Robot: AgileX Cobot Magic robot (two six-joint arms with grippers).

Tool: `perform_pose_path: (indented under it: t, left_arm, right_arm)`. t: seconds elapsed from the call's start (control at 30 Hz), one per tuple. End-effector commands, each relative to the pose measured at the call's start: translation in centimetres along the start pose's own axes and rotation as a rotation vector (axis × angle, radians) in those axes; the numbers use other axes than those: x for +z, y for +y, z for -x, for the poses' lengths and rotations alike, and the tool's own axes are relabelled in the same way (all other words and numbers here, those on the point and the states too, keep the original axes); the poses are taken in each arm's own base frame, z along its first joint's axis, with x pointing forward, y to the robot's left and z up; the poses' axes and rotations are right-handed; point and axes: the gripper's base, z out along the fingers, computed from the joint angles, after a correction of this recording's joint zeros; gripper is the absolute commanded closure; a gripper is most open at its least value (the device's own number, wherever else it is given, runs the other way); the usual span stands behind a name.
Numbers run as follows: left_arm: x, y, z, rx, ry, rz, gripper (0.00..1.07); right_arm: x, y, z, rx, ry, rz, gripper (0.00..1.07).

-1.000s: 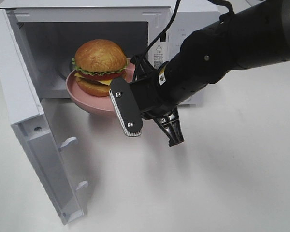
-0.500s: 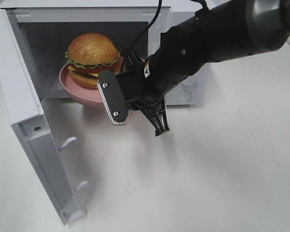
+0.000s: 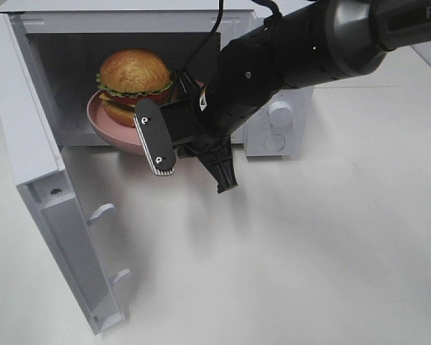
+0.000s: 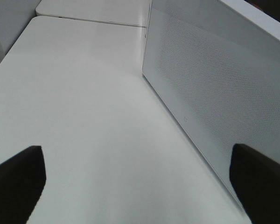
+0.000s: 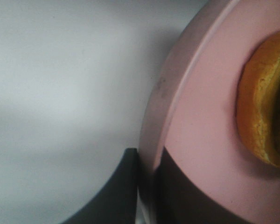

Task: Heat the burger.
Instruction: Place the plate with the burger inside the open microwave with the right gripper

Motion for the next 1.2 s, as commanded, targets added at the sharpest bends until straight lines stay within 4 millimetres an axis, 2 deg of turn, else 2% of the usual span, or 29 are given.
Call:
perform_pose_path:
  t: [0.03, 0.33, 0.4, 0.73, 1.2]
  left_arm:
    - [-0.1, -0.1, -0.2, -0.005, -0.013, 0.000, 0.07]
    - [-0.1, -0.1, -0.2, -0.005, -0.013, 0.000, 0.07]
    - [-0.1, -0.1, -0.2, -0.005, -0.013, 0.000, 0.07]
    - [-0.1, -0.1, -0.2, -0.005, -0.013, 0.000, 0.07]
    - [-0.1, -0.1, -0.2, -0.005, -0.013, 0.000, 0.07]
  right_arm:
    - [-0.2, -2.1, -0.1, 0.019, -0.009, -0.090, 1.07]
    - [1.1, -3.4, 0.0, 0.054, 0.015, -0.075, 1.07]
    - [1.5, -4.3, 0.1, 0.062, 0.014, -0.095, 1.07]
    - [2.9, -6.1, 0.3, 0.096, 0.029, -0.106, 1.07]
    - [4.3, -7.9, 0.4, 0.143, 0.037, -0.141, 1.07]
